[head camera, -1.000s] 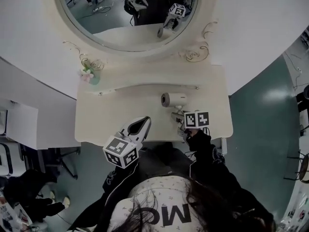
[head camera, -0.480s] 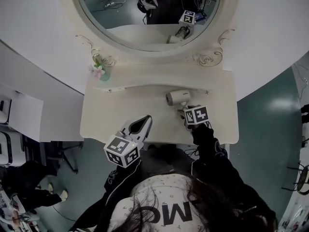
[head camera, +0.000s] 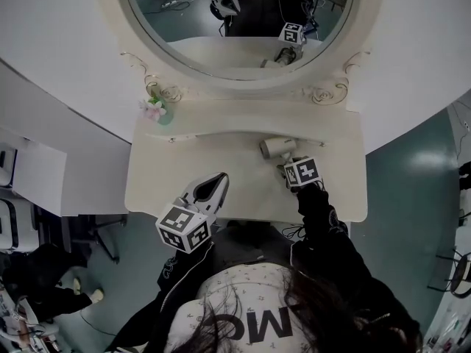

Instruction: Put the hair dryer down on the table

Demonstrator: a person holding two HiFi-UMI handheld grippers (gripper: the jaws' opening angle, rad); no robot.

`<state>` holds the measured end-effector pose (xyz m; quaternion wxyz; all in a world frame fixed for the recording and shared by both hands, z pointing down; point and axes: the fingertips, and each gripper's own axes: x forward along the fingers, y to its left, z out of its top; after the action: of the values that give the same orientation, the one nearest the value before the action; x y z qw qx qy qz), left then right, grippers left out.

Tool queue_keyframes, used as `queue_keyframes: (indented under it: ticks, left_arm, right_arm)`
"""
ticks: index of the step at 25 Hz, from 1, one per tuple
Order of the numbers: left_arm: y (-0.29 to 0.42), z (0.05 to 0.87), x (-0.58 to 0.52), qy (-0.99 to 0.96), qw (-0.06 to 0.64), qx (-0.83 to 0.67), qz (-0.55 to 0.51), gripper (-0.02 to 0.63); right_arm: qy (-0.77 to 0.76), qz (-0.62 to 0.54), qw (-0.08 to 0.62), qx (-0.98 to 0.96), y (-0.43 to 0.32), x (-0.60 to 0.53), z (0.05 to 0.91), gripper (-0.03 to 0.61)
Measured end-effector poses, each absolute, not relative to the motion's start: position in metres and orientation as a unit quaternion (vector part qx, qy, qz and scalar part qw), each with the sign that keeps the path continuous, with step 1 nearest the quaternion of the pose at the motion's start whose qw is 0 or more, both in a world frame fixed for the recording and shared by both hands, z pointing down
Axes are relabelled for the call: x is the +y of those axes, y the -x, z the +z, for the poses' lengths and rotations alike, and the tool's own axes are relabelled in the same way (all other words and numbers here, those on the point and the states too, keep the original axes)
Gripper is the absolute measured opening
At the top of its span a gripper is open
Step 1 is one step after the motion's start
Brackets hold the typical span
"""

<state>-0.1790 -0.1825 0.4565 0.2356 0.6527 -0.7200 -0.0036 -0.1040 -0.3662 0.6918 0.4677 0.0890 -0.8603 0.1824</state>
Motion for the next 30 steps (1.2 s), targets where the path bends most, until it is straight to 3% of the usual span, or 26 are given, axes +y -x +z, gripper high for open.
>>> queue_keyframes:
  ticks: [14, 17, 30]
  left_arm:
    - [0.192, 0.455, -0.185, -0.67, 0.234, -0.705, -0.009, 0.0]
    - [0.194, 0.454, -0.182, -0.671, 0.234, -0.704, -0.011, 0.0]
    - [0.195, 0.455, -0.159, -0.69, 0.238, -0.683, -0.015, 0.0]
  right_arm:
    - [-0.085, 0.147, 0.47, -0.866, 0.105, -0.363, 0.693, 0.252]
    - [-0.101, 0.145, 0.466, -0.867, 0.103, -0.366, 0.689, 0.284]
    - [-0.203, 0.23, 0.342, -0.888, 0.071, -0.36, 0.619, 0.288]
